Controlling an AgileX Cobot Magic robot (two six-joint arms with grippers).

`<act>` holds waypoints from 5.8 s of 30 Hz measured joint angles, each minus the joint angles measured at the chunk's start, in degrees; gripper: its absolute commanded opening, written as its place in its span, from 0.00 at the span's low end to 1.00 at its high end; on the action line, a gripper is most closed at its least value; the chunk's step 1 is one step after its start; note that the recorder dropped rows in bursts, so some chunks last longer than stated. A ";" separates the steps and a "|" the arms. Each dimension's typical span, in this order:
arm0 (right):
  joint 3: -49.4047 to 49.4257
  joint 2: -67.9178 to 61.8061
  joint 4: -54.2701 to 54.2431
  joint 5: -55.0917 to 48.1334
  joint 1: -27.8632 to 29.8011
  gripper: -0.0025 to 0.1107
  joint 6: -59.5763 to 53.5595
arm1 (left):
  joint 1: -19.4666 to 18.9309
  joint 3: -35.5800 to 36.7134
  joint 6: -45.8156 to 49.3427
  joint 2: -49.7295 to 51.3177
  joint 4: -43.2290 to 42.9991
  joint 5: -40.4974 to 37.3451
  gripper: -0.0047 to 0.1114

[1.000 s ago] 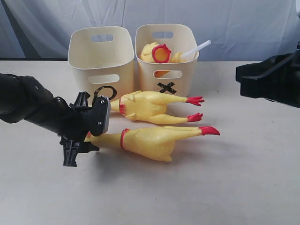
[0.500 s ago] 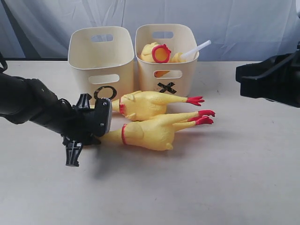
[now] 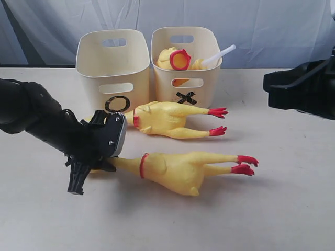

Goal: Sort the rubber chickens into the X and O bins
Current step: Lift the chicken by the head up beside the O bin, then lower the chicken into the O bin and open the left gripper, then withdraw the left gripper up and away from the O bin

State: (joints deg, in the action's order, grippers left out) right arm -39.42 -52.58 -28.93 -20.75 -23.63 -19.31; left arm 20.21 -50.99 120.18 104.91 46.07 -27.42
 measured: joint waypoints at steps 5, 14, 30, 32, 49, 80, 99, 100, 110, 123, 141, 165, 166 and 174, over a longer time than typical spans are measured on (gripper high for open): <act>0.00 0.00 0.00 0.00 0.00 0.01 0.00 | 0.00 0.10 -6.69 -4.72 0.00 -4.03 0.04; 0.00 0.00 0.00 0.00 0.00 0.01 0.00 | 0.00 0.10 -21.80 -13.69 0.00 -4.26 0.04; 0.00 4.64 0.00 0.00 0.00 0.01 0.00 | -2.17 -2.62 -57.52 -20.76 0.00 11.79 0.04; 0.00 5.29 0.00 0.00 0.00 0.01 0.00 | -3.36 -4.00 -61.65 -20.76 0.00 11.24 0.04; 0.00 6.16 0.00 0.00 0.00 0.01 0.00 | -9.87 -24.35 -100.45 -10.62 -22.67 -17.81 0.04; 0.00 6.16 0.00 0.00 0.00 0.01 0.00 | -9.87 -46.34 -116.62 4.27 -36.90 -40.30 0.06; 0.00 6.16 0.00 0.00 0.00 0.01 0.00 | -9.87 -47.12 -116.72 4.27 -34.31 -37.72 0.30; 0.00 6.16 0.00 0.00 0.00 0.01 0.00 | -9.87 -47.12 -116.72 4.27 -34.20 -37.72 0.30; 0.00 6.16 0.00 0.00 0.00 0.01 0.00 | -9.87 -47.20 -116.37 4.27 -34.03 -40.07 0.04; 0.00 6.16 0.00 0.00 0.00 0.01 0.00 | -9.87 -47.36 -116.37 4.27 -33.90 -32.11 0.50; 0.00 6.16 0.00 0.00 0.00 0.01 0.00 | -9.87 -53.60 -116.37 -5.62 -42.17 -29.47 0.38; 0.00 6.16 -0.11 0.00 0.00 0.01 0.00 | 4.54 -28.28 -108.17 -30.33 -51.58 -40.09 0.21; 0.00 6.16 -0.11 0.00 0.00 0.01 0.00 | 5.78 -26.70 -108.17 -31.10 -52.72 -39.52 0.21; 0.00 6.18 0.00 0.00 0.00 0.01 0.11 | 19.59 -11.62 -110.75 -33.05 -62.74 -31.16 0.21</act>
State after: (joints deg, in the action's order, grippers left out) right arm -39.42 -46.40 -28.93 -20.75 -23.63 -19.20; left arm 39.81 -62.61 9.43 71.86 -16.67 -58.58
